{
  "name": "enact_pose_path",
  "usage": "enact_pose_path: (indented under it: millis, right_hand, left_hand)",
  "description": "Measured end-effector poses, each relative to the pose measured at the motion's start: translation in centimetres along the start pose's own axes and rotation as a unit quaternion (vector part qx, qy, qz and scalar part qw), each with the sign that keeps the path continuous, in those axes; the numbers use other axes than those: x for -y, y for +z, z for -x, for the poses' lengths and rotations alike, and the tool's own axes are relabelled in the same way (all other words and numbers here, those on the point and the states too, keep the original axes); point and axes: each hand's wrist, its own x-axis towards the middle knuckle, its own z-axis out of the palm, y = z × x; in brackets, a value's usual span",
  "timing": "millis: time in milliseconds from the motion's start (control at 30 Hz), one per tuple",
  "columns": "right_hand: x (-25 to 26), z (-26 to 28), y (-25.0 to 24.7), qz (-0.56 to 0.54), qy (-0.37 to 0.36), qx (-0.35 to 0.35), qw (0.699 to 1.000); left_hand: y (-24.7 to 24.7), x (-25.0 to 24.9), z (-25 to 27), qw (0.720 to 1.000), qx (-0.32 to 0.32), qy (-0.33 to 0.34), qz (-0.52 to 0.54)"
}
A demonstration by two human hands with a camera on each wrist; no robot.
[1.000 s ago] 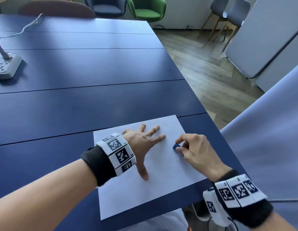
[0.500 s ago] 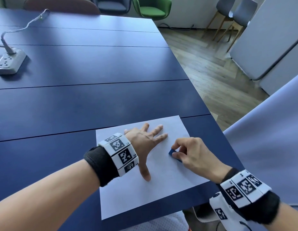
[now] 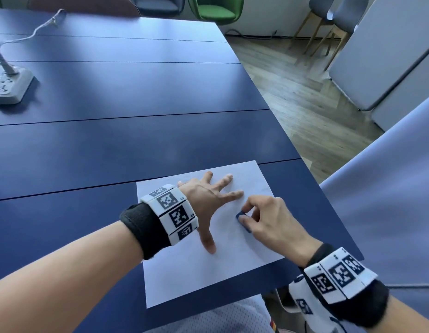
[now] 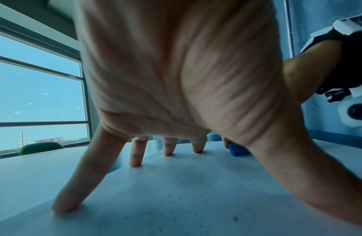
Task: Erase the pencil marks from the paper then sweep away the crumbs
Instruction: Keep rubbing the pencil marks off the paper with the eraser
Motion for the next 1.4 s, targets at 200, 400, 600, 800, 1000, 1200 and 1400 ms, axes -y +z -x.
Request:
enact_pose_path:
  millis: [200,400,600,800,1000,1200,1400]
  right_hand:
    - [1.6,2.4,2.6,0.006,-0.002,-0.008,1.000]
    - [0.6,3.8,2.6,0.011,0.083,-0.127,0.988]
    - [0.3,4.4,2.5,-0.027,0.128,-0.158,0.979]
    - [1.7,4.8,3.9,-0.025,0.087,-0.126,0.988]
    - [-0.4,3.2,2.1,-0.018,0.117,-0.177,0.977]
    - [-0.9,2.5,1.3,-0.012,0.121,-0.172,0.978]
    - [0.4,3.0,2.5,-0.002,0.073,-0.118,0.990]
  left_hand:
    - [-0.1,-0.3,0.1,1.000,-0.008,0.005,-0.011]
    - [-0.6,-1.1,-0.1,1.000,0.005,0.003,-0.030]
    - [-1.2,-1.6,0.0,0.999,0.007,0.010,-0.051]
    - [-1.2,-1.4,-0.1,0.998,0.002,0.018,-0.055]
    - [-1.3,-1.5,-0.2,0.998,0.001,0.016,-0.053]
    - [-1.3,-1.6,-0.1,0.999,0.003,0.015,-0.051]
    - [-1.4,-1.6,-0.1,0.998,0.002,0.018,-0.057]
